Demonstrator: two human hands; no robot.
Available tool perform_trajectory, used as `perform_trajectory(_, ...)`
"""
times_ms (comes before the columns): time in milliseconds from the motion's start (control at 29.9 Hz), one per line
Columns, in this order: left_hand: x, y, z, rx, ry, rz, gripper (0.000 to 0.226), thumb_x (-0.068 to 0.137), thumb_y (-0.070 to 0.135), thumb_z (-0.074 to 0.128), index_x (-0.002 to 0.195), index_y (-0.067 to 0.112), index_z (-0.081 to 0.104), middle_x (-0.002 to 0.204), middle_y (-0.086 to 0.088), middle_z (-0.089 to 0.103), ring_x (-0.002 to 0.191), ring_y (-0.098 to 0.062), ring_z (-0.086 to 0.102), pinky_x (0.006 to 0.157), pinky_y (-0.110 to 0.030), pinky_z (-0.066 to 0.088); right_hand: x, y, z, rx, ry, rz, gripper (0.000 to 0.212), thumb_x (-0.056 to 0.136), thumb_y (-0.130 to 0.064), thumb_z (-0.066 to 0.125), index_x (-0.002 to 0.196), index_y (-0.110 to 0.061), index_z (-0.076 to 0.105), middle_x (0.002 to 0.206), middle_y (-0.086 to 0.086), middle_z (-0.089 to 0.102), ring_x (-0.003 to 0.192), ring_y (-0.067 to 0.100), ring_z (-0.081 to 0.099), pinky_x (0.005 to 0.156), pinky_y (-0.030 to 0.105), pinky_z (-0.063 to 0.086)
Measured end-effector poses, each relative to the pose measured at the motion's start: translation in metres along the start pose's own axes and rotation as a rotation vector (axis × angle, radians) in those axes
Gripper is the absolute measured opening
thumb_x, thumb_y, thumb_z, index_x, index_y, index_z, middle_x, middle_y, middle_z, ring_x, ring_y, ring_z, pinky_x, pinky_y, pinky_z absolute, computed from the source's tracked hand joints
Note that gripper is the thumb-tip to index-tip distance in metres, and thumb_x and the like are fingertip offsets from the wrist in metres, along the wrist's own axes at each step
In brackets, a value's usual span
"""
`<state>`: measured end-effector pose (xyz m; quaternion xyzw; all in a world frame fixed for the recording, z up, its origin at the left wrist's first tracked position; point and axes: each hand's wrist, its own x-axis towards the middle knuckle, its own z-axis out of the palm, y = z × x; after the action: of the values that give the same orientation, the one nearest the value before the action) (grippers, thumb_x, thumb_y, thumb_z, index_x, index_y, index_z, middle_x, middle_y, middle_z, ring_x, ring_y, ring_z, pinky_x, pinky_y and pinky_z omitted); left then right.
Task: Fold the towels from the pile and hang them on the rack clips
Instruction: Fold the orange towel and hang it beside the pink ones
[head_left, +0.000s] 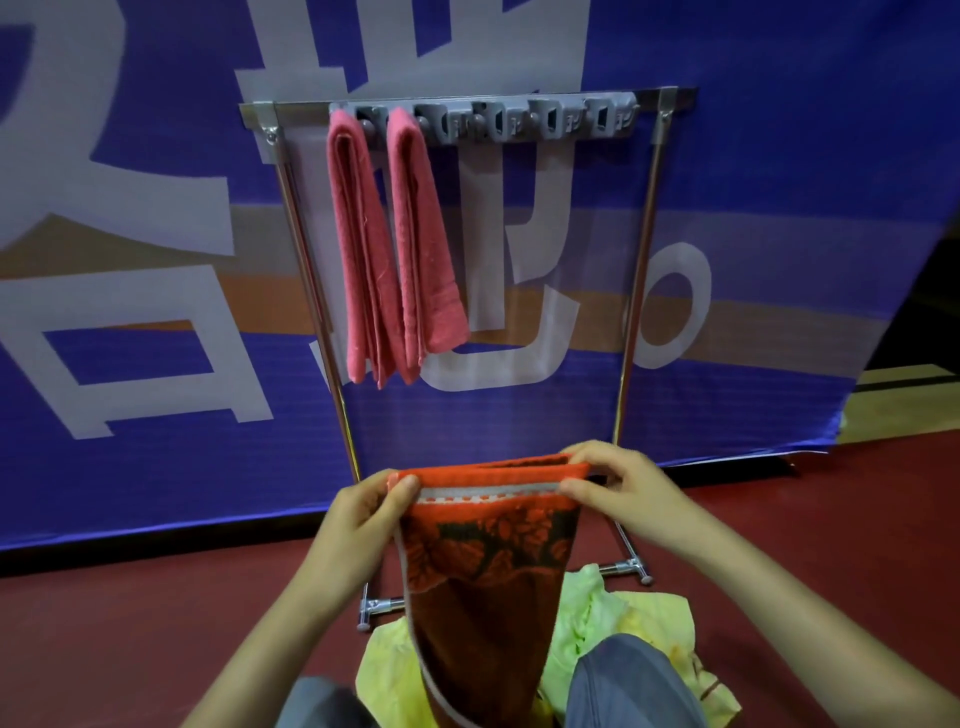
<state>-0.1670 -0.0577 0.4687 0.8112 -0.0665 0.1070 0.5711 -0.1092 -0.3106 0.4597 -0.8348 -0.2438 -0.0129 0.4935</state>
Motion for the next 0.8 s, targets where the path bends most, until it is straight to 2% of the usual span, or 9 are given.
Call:
perform_trajectory(67, 0.004, 0.005, -0.002, 0.012, 0.029, 0.005, 0.052, 0.085, 0.045, 0.053, 0.083, -0.006, 0.061, 0.074, -0.01, 0.059, 0.073, -0.017, 0.055, 0.072, -0.04, 0.048, 0.002, -0.008, -0.003, 0.038, 0.044, -0.024, 0.016, 0.078, -0.011, 0.068, 0.07, -0.023, 0.061, 0.073, -0.006, 0.061, 0.072, 0.001, 0.057, 0.072, 0.022, 0.045)
perform_trajectory(167, 0.018, 0.024, -0.013, 0.039, 0.067, 0.034, 0.036, 0.089, 0.027, 0.044, 0.083, -0.004, 0.062, 0.076, -0.013, 0.06, 0.074, -0.015, 0.057, 0.08, -0.046, 0.05, 0.014, -0.037, -0.011, 0.091, 0.132, -0.121, 0.018, 0.077, -0.006, 0.068, 0.071, -0.022, 0.061, 0.067, -0.003, 0.06, 0.067, 0.002, 0.056, 0.066, 0.016, 0.045)
perform_trajectory(268, 0.036, 0.049, -0.026, 0.001, 0.159, 0.123, 0.026, 0.091, 0.02, 0.043, 0.075, 0.019, 0.063, 0.062, 0.006, 0.064, 0.06, 0.003, 0.056, 0.066, -0.021, 0.052, 0.033, -0.076, -0.028, 0.122, 0.263, -0.262, 0.025, 0.074, -0.006, 0.069, 0.079, -0.026, 0.056, 0.07, -0.004, 0.061, 0.066, 0.0, 0.058, 0.066, 0.012, 0.046)
perform_trajectory(368, 0.042, 0.055, -0.028, -0.057, 0.233, 0.131, 0.028, 0.093, 0.016, 0.042, 0.073, 0.022, 0.06, 0.047, 0.017, 0.061, 0.049, 0.007, 0.054, 0.052, -0.01, 0.049, 0.044, -0.094, -0.038, 0.174, 0.309, -0.249, 0.035, 0.074, -0.002, 0.069, 0.093, -0.027, 0.053, 0.069, 0.001, 0.066, 0.061, 0.001, 0.062, 0.064, 0.014, 0.05)
perform_trajectory(469, 0.03, 0.036, -0.018, 0.052, 0.164, 0.046, 0.026, 0.092, 0.02, 0.044, 0.073, 0.02, 0.063, 0.052, 0.01, 0.063, 0.053, 0.003, 0.056, 0.055, -0.019, 0.052, 0.043, -0.068, -0.025, 0.042, 0.31, -0.06, 0.021, 0.072, -0.009, 0.073, 0.077, -0.024, 0.058, 0.063, 0.0, 0.064, 0.054, -0.003, 0.058, 0.061, 0.023, 0.052)
perform_trajectory(536, 0.021, 0.022, -0.014, 0.142, 0.113, 0.029, 0.027, 0.091, 0.028, 0.049, 0.078, 0.01, 0.066, 0.066, -0.003, 0.065, 0.063, -0.008, 0.058, 0.065, -0.038, 0.054, 0.036, -0.048, -0.015, 0.039, 0.303, 0.067, 0.02, 0.071, -0.012, 0.074, 0.066, -0.023, 0.058, 0.06, 0.005, 0.064, 0.059, 0.007, 0.06, 0.063, 0.037, 0.052)
perform_trajectory(670, 0.018, 0.023, -0.011, 0.153, 0.187, 0.091, 0.035, 0.089, 0.035, 0.049, 0.081, 0.004, 0.064, 0.075, -0.024, 0.065, 0.067, -0.022, 0.058, 0.072, -0.051, 0.05, 0.032, -0.048, -0.017, 0.091, 0.352, 0.086, 0.021, 0.073, -0.011, 0.072, 0.064, -0.02, 0.056, 0.059, 0.003, 0.06, 0.047, -0.002, 0.055, 0.044, 0.016, 0.047)
perform_trajectory(737, 0.02, 0.029, -0.009, 0.152, 0.218, 0.121, 0.036, 0.088, 0.036, 0.048, 0.082, 0.005, 0.064, 0.078, -0.025, 0.066, 0.069, -0.03, 0.061, 0.071, -0.052, 0.051, 0.032, -0.054, -0.018, 0.115, 0.374, 0.084, 0.021, 0.074, -0.012, 0.072, 0.063, -0.02, 0.055, 0.06, 0.002, 0.058, 0.046, 0.0, 0.053, 0.04, 0.014, 0.046)
perform_trajectory(804, 0.021, 0.033, -0.006, 0.162, 0.274, 0.142, 0.033, 0.09, 0.032, 0.048, 0.08, 0.005, 0.064, 0.075, -0.024, 0.066, 0.066, -0.026, 0.06, 0.068, -0.05, 0.05, 0.031, -0.061, -0.016, 0.133, 0.363, 0.115, 0.023, 0.075, -0.011, 0.07, 0.062, -0.018, 0.052, 0.062, 0.003, 0.055, 0.052, 0.007, 0.053, 0.04, 0.017, 0.048)
